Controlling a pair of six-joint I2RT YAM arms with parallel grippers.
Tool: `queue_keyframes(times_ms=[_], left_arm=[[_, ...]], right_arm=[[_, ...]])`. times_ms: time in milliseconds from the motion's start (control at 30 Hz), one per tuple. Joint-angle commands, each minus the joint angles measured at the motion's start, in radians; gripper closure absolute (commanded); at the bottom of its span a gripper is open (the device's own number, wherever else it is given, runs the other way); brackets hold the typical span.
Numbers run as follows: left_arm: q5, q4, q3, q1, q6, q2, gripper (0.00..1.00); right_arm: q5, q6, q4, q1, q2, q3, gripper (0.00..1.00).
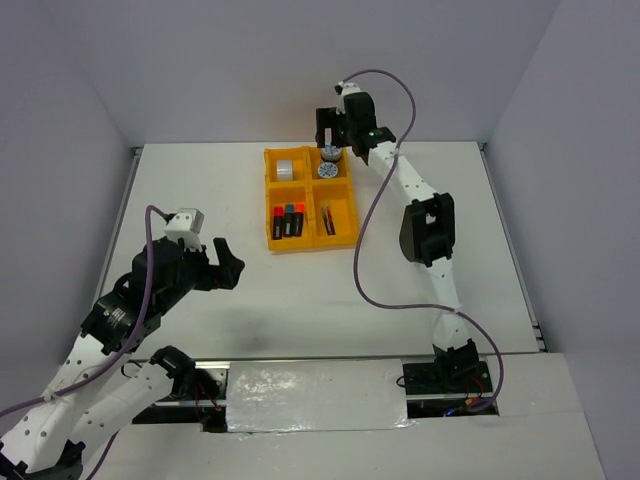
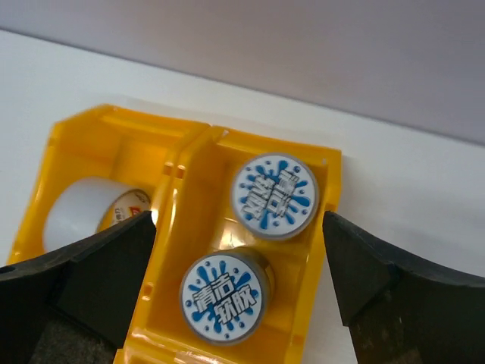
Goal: Sort the stationery into containers
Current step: Place the stationery in the storage box, then reset both arms
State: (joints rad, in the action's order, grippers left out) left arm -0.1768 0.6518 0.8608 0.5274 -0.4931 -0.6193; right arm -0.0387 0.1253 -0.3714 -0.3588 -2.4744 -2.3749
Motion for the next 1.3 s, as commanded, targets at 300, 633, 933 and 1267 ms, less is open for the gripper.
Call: queue_keyframes(times_ms=[300, 633, 933, 1267], left_arm=[[-0.096, -0.014, 0.010, -0.023, -0.001, -0.025, 0.01], [-0.064, 0.016, 0.087, -0.423, -0.015, -0.243, 0.01], [-0.216, 0.036, 0.130, -0.486, 0.010, -0.088, 0.01], [-0.139, 0.008, 0.014, -0.483, -0.001, 0.168, 0.01]], right_arm=[[0.152, -0.039, -0.046, -0.040, 0.432, 0.136, 0.00], [0.514, 0.115, -0.095, -0.170, 1.392, 1.073, 0.00], [0.504, 0.200, -0.338, -0.170, 1.841, 1.445, 0.00], [0.415, 0.200, -0.433, -0.174, 2.083, 1.451, 0.00]])
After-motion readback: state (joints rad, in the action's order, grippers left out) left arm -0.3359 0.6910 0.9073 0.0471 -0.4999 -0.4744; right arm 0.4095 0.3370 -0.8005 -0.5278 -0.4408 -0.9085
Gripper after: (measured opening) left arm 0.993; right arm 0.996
